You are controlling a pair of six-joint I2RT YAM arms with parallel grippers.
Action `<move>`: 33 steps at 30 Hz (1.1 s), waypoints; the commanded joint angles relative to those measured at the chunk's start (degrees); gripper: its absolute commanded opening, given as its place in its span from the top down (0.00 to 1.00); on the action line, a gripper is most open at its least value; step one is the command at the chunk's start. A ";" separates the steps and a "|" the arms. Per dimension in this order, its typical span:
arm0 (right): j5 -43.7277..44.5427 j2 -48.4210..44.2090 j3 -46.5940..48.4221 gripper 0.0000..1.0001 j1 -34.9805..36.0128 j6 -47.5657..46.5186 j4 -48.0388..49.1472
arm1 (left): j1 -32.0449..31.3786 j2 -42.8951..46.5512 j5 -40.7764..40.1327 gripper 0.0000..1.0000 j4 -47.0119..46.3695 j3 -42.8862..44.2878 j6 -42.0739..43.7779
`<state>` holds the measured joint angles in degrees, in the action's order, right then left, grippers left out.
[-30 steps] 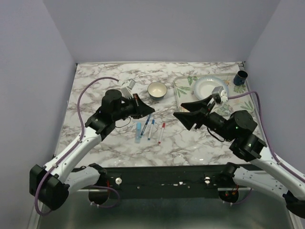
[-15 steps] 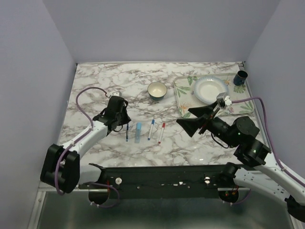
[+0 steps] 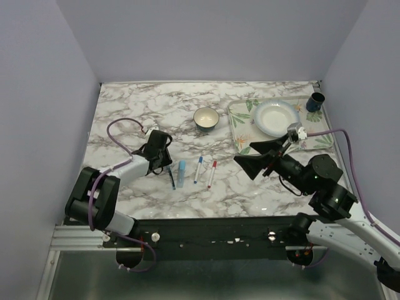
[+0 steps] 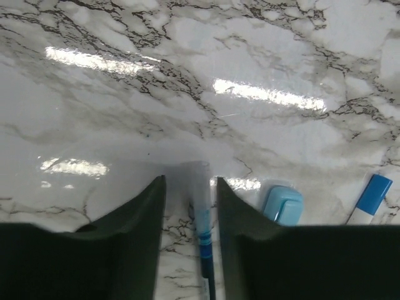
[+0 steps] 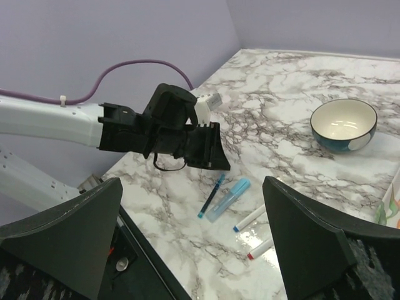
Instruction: Insert the pens into the pen caps
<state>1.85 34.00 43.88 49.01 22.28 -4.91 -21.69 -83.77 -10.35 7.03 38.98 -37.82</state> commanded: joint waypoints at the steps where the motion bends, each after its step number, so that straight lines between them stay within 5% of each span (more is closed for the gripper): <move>1: 1.14 2.03 1.38 0.00 -0.23 1.27 -3.78 | 0.25 6.32 -2.66 0.38 4.64 2.93 0.12; 6: 1.31 2.92 1.74 0.00 -0.23 2.76 -7.13 | 0.25 19.13 6.08 0.01 9.06 8.21 5.62; 12: 6.92 0.28 1.47 0.00 -0.06 2.68 -9.68 | 0.16 31.00 24.74 0.01 8.80 13.40 15.05; 16: 11.77 -2.35 2.96 0.00 -0.15 2.59 -11.61 | 0.16 39.01 32.49 0.01 3.55 8.68 17.52; 24: 13.19 -1.57 7.45 0.00 -0.15 5.75 -13.64 | 0.16 54.48 35.23 0.01 -8.50 -1.89 15.24; 33: 12.83 3.44 6.31 0.00 -0.06 9.10 -13.82 | 0.16 55.11 34.34 0.01 -5.36 -0.58 17.78</move>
<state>13.28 36.34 50.54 49.01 29.63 -17.12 -21.61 -28.58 22.79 0.97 37.06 -22.24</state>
